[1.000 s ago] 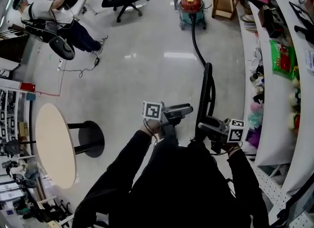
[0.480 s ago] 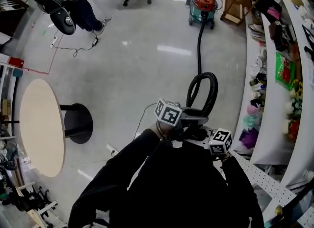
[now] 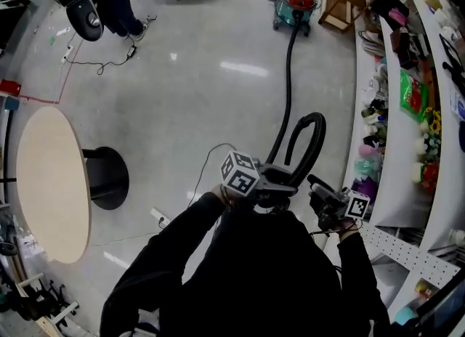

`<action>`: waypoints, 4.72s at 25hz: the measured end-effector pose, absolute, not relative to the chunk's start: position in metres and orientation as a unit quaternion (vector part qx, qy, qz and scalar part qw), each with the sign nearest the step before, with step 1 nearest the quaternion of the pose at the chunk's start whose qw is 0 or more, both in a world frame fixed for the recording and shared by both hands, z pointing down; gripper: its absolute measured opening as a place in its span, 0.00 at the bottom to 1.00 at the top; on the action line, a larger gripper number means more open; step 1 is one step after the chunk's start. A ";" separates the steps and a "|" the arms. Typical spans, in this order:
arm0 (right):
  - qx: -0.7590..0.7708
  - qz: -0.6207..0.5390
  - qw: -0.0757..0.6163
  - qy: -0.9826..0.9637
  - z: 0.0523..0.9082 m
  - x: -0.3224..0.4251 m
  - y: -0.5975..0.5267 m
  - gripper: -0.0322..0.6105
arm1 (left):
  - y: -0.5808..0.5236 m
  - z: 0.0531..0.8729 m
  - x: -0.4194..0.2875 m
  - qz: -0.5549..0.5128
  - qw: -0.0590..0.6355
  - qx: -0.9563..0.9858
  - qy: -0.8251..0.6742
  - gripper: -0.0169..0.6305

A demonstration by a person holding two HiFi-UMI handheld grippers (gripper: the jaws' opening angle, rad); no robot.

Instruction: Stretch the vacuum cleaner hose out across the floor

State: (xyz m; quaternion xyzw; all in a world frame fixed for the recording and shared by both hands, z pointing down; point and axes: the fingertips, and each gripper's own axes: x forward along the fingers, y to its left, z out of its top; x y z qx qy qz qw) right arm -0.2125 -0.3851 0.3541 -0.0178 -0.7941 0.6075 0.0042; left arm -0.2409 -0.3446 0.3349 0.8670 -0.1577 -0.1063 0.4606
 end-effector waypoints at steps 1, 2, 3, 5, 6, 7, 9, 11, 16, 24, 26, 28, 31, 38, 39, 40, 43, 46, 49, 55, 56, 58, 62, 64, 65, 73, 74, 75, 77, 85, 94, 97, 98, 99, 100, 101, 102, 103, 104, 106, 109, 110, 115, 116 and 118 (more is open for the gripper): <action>-0.002 0.623 -0.034 -0.782 0.351 -0.207 -0.404 0.53 | -0.336 0.335 -0.231 -0.086 0.452 0.875 -0.152 0.34; -0.001 0.634 -0.066 -0.771 0.345 -0.204 -0.416 0.53 | -0.327 0.335 -0.219 -0.063 0.444 0.882 -0.147 0.33; -0.011 0.640 -0.087 -0.764 0.338 -0.203 -0.423 0.53 | -0.319 0.337 -0.206 -0.039 0.436 0.887 -0.145 0.33; -0.043 0.635 -0.093 -0.766 0.321 -0.202 -0.420 0.54 | -0.302 0.342 -0.177 0.012 0.423 0.894 -0.147 0.33; -0.059 0.628 -0.080 -0.772 0.317 -0.200 -0.410 0.54 | -0.292 0.346 -0.163 0.039 0.417 0.896 -0.149 0.33; -0.075 0.619 -0.062 -0.780 0.315 -0.196 -0.396 0.54 | -0.280 0.352 -0.149 0.071 0.412 0.897 -0.147 0.32; -0.105 0.607 -0.023 -0.787 0.319 -0.182 -0.361 0.53 | -0.252 0.367 -0.118 0.154 0.392 0.897 -0.133 0.32; -0.128 0.608 -0.005 -0.784 0.325 -0.160 -0.329 0.49 | -0.225 0.386 -0.084 0.238 0.362 0.893 -0.120 0.31; -0.152 0.629 -0.058 -0.760 0.335 -0.097 -0.290 0.32 | -0.197 0.417 -0.026 0.290 0.354 0.877 -0.145 0.31; -0.159 0.598 0.042 -0.785 0.374 -0.095 -0.209 0.38 | -0.263 0.354 -0.114 -0.135 0.517 0.806 -0.256 0.55; -0.151 0.583 0.083 -0.794 0.391 -0.103 -0.185 0.38 | -0.263 0.371 -0.103 -0.104 0.532 0.806 -0.239 0.54; -0.139 0.572 0.114 -0.801 0.405 -0.111 -0.169 0.38 | -0.254 0.382 -0.099 -0.083 0.531 0.809 -0.239 0.42; -0.126 0.548 0.165 -0.810 0.419 -0.121 -0.144 0.39 | -0.228 0.390 -0.101 -0.087 0.525 0.813 -0.234 0.35; -0.076 0.554 0.200 -0.804 0.425 -0.101 -0.079 0.42 | -0.142 0.399 -0.119 -0.074 0.496 0.842 -0.197 0.31; -0.058 0.558 0.188 -0.806 0.419 -0.095 -0.082 0.42 | -0.135 0.399 -0.123 -0.070 0.491 0.845 -0.197 0.31; -0.038 0.559 0.172 -0.810 0.410 -0.090 -0.089 0.42 | -0.128 0.398 -0.126 -0.063 0.483 0.851 -0.198 0.31; 0.022 0.558 0.099 -0.824 0.378 -0.080 -0.136 0.42 | -0.110 0.386 -0.120 -0.031 0.446 0.873 -0.194 0.30; 0.022 0.555 0.022 -0.832 0.346 -0.082 -0.177 0.52 | -0.092 0.375 -0.098 0.022 0.403 0.895 -0.191 0.30; -0.029 0.558 -0.009 -0.830 0.323 -0.087 -0.176 0.63 | -0.068 0.376 -0.062 0.102 0.362 0.909 -0.183 0.31; -0.066 0.574 -0.039 -0.815 0.325 -0.036 -0.133 0.39 | -0.020 0.395 0.012 0.234 0.333 0.897 -0.174 0.30; -0.065 0.575 -0.049 -0.814 0.326 -0.024 -0.125 0.36 | -0.014 0.401 0.020 0.233 0.345 0.890 -0.185 0.31; -0.063 0.564 -0.053 -0.822 0.333 -0.002 -0.109 0.32 | -0.005 0.412 0.026 0.217 0.377 0.872 -0.222 0.31; -0.052 0.530 -0.015 -0.846 0.367 0.043 -0.080 0.32 | -0.003 0.411 0.005 0.139 0.436 0.819 -0.345 0.34; -0.049 0.528 -0.002 -0.848 0.381 0.061 -0.068 0.32 | -0.011 0.395 0.000 0.094 0.436 0.802 -0.396 0.34; -0.048 0.525 0.002 -0.850 0.384 0.066 -0.061 0.32 | -0.018 0.384 0.002 0.069 0.434 0.799 -0.411 0.34; -0.101 0.433 0.072 -0.893 0.357 0.065 0.041 0.32 | -0.042 0.341 0.067 -0.027 0.480 0.812 -0.331 0.56; -0.106 0.421 0.079 -0.897 0.353 0.064 0.052 0.32 | -0.036 0.340 0.072 -0.036 0.488 0.814 -0.312 0.59; -0.111 0.411 0.084 -0.901 0.351 0.061 0.061 0.32 | -0.028 0.337 0.074 -0.049 0.496 0.815 -0.294 0.59; -0.123 0.389 0.103 -0.907 0.350 0.052 0.086 0.32 | -0.008 0.328 0.071 -0.086 0.507 0.815 -0.268 0.59; -0.137 0.311 0.230 -0.912 0.392 -0.018 0.197 0.31 | 0.114 0.320 0.029 -0.086 0.459 0.862 -0.199 0.48; -0.160 0.219 0.311 -0.911 0.405 -0.037 0.256 0.31 | 0.149 0.325 0.009 -0.067 0.456 0.864 -0.204 0.50; -0.172 0.192 0.318 -0.912 0.405 -0.034 0.270 0.31 | 0.148 0.319 0.021 -0.061 0.461 0.866 -0.183 0.50; -0.176 0.185 0.318 -0.913 0.404 -0.033 0.275 0.31 | 0.151 0.318 0.026 -0.054 0.460 0.869 -0.174 0.50; -0.176 0.178 0.318 -0.914 0.402 -0.031 0.279 0.31 | 0.155 0.316 0.031 -0.049 0.456 0.873 -0.168 0.49; -0.173 0.172 0.317 -0.916 0.401 -0.028 0.281 0.31 | 0.159 0.313 0.036 -0.046 0.449 0.877 -0.166 0.37; -0.164 0.169 0.315 -0.919 0.401 -0.023 0.281 0.31 | 0.162 0.309 0.041 -0.045 0.442 0.880 -0.167 0.35; -0.152 0.169 0.312 -0.922 0.400 -0.017 0.280 0.31 | 0.166 0.304 0.047 -0.044 0.433 0.884 -0.170 0.35; -0.137 0.174 0.309 -0.925 0.401 -0.009 0.278 0.31 | 0.170 0.298 0.054 -0.041 0.422 0.889 -0.174 0.33; -0.123 0.183 0.305 -0.926 0.402 0.001 0.276 0.35 | 0.176 0.294 0.063 -0.034 0.408 0.895 -0.177 0.32; -0.102 0.212 0.297 -0.926 0.404 0.027 0.273 0.47 | 0.189 0.291 0.086 -0.005 0.378 0.908 -0.178 0.32; -0.092 0.268 0.282 -0.917 0.405 0.086 0.274 0.52 | 0.206 0.303 0.124 0.041 0.360 0.914 -0.180 0.32; -0.092 0.290 0.278 -0.911 0.406 0.110 0.275 0.52 | 0.210 0.309 0.134 0.050 0.361 0.913 -0.186 0.32; -0.050 0.434 0.178 -0.882 0.390 0.223 0.256 0.52 | 0.235 0.341 0.175 0.128 0.328 0.910 -0.221 0.32; -0.035 0.465 0.137 -0.874 0.380 0.238 0.244 0.52 | 0.243 0.347 0.183 0.146 0.314 0.911 -0.223 0.32; -0.007 0.503 0.062 -0.862 0.354 0.258 0.214 0.52 | 0.261 0.357 0.201 0.179 0.287 0.915 -0.218 0.32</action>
